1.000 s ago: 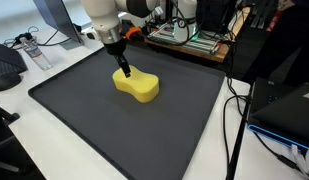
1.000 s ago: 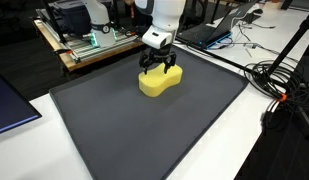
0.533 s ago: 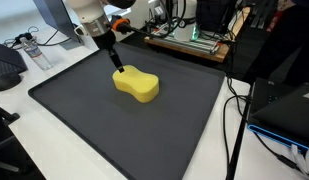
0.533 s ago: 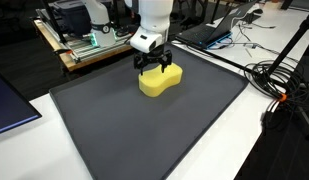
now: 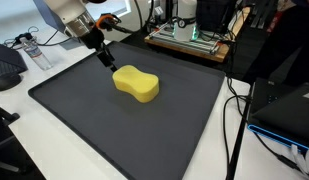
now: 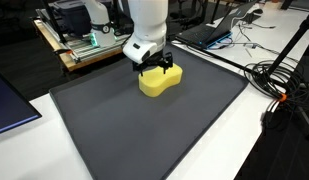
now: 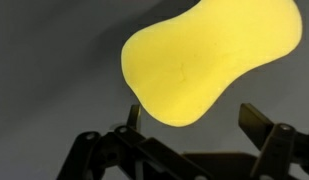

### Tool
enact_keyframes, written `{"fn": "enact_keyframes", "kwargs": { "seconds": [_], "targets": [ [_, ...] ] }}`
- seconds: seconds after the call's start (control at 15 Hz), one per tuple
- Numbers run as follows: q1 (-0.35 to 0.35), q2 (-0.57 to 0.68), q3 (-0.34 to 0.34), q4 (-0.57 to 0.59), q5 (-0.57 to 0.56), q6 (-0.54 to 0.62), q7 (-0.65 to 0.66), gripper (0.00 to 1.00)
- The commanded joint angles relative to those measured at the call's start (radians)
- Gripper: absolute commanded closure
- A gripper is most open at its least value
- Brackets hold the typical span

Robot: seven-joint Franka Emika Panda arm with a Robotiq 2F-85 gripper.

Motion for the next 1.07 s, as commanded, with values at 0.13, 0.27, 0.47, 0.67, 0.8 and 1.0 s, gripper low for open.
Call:
{"fn": "enact_keyframes", "kwargs": {
  "seconds": [0.13,0.27,0.47,0.67,0.8,1.0],
  "targets": [
    [-0.063,0.116,0.006,0.154,0.103,-0.084,-0.005,0.0],
    [-0.091,0.128,0.008,0.152,0.132,-0.062,-0.043,0.0],
    [-0.136,0.137,0.013,0.124,0.165,-0.018,-0.132,0.0],
    [-0.177,0.141,0.022,0.086,0.2,0.035,-0.244,0.0],
    [-0.21,0.138,0.037,0.051,0.246,0.076,-0.316,0.0],
    [-0.273,0.108,0.083,-0.038,0.366,0.148,-0.485,0.0]
  ]
}}
